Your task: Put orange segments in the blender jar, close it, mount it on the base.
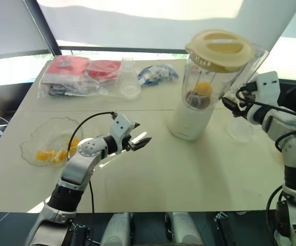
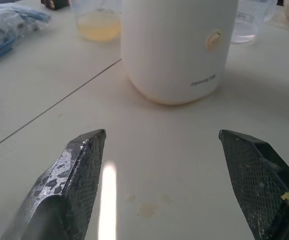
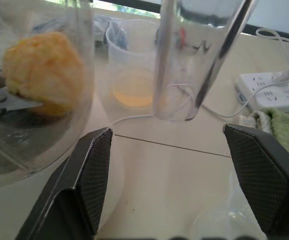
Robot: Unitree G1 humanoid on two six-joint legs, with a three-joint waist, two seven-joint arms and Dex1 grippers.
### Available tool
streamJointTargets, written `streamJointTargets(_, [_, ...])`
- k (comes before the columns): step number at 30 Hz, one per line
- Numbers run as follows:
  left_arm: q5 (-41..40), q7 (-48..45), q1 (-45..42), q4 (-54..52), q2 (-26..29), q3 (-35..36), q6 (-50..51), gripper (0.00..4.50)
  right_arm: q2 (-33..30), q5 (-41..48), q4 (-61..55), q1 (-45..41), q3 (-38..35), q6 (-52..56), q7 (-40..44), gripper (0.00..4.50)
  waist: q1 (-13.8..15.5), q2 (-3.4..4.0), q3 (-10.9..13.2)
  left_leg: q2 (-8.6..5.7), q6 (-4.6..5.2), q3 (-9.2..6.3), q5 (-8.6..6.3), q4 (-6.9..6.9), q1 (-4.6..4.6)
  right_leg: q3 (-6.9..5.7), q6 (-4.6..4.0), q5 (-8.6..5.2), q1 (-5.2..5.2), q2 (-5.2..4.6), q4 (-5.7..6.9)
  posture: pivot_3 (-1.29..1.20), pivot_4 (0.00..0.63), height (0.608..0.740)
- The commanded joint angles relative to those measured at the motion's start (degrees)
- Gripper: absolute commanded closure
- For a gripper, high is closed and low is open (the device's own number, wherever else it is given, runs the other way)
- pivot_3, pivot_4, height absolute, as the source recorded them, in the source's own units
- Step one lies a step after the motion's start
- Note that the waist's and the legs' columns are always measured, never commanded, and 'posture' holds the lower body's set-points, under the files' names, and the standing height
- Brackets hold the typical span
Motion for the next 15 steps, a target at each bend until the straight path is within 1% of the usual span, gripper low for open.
streamJointTargets(1, [-1.18,0.49,-0.96,0.10,-0.86,2.45,-1.23,0.73,-2.06,0.69,-5.37,0.48,-4.10,1.29,0.80,0.65,0.08,0.00,0.00,-0.01,0.00,0.00,0.00,0.00,-0.04,0.00,0.00,0.00,-0.03,-0.01,0.00,0.00,0.150,0.740])
streamJointTargets(4, [-0.46,-0.13,-0.53,0.65,-0.17,2.63,-3.83,0.73,-3.87,3.82,-13.45,5.24,-8.12,6.30,2.97,0.65,0.39,0.00,0.00,-0.02,0.00,-0.09,0.00,0.01,-0.14,-0.08,0.00,0.00,-0.05,-0.02,-0.05,0.00,0.150,0.740])
streamJointTargets(7, [-1.76,-0.68,-0.21,0.85,0.02,3.72,-3.00,0.73,-4.64,7.76,-22.04,9.56,-13.49,12.47,4.47,0.65,0.28,0.00,0.00,-0.02,0.00,-0.17,0.00,0.01,-0.24,-0.14,0.00,0.00,-0.08,-0.03,-0.12,0.00,0.150,0.740])
streamJointTargets(9, [-2.52,-1.72,0.28,0.42,0.50,4.13,-2.47,0.73,-4.37,10.78,-27.46,12.42,-17.82,15.63,5.71,0.65,0.27,0.00,0.00,-0.02,0.01,-0.17,-0.01,0.01,-0.26,-0.14,0.00,0.00,-0.08,-0.03,-0.12,0.00,0.150,0.740])
streamJointTargets(11, [-2.86,-2.73,0.96,-0.20,1.19,4.17,-2.55,0.73,-2.58,14.49,-32.15,15.43,-22.32,15.84,7.61,0.65,0.21,0.00,0.00,-0.02,0.01,-0.16,0.00,0.03,-0.26,-0.15,0.00,0.00,-0.08,-0.03,-0.15,0.00,0.150,0.740])
streamJointTargets(13, [-4.13,-4.26,1.98,-1.33,2.22,4.13,-1.35,0.73,-0.83,17.64,-38.24,24.23,-25.88,13.51,12.31,0.65,0.20,-0.01,-0.01,-0.01,0.01,-0.16,0.00,0.03,-0.25,-0.15,0.00,0.00,-0.07,0.00,-0.15,0.00,0.150,0.740])
streamJointTargets(15, [-5.30,-5.53,3.04,-2.38,3.11,4.13,-0.24,0.73,1.70,18.96,-42.61,33.33,-27.14,11.17,14.92,0.65,0.28,-0.02,-0.02,0.01,0.01,-0.20,-0.01,0.02,-0.24,-0.17,0.01,-0.01,-0.06,0.04,-0.15,0.00,0.150,0.740])
